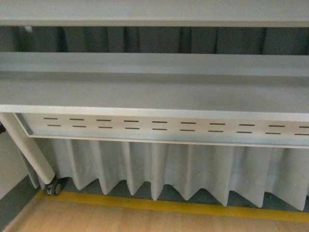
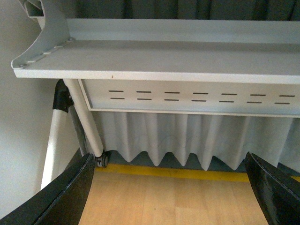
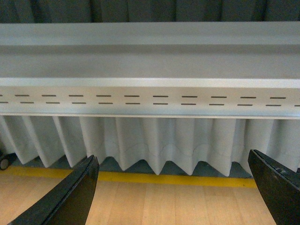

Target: Wind up and store yellow beetle toy

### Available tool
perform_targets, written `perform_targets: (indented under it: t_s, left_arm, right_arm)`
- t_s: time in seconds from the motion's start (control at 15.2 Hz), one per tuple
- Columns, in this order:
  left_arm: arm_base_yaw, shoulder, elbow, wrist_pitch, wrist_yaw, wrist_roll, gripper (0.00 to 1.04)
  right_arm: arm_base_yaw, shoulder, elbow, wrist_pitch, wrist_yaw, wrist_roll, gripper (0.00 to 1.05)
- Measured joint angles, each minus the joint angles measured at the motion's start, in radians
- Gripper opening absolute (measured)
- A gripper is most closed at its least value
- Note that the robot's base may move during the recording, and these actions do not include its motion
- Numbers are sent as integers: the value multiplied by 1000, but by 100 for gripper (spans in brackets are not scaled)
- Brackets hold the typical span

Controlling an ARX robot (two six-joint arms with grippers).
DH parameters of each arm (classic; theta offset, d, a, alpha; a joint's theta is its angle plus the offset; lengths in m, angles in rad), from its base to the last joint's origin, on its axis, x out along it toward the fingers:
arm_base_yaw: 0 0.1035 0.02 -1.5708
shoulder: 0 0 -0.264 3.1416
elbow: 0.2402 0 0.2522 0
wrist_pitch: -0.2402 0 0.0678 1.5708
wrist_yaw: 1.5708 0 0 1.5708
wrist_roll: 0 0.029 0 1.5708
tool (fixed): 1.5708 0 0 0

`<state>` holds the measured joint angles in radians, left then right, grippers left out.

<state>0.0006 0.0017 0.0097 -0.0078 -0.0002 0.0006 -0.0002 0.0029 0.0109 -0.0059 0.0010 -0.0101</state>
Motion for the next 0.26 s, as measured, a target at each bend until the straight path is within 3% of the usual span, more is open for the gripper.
perform_targets:
  t_s: [0.26]
  left_arm:
    - [0, 0, 0, 4, 0, 0, 98]
  right_arm:
    - [0, 0, 0, 1, 0, 0, 98]
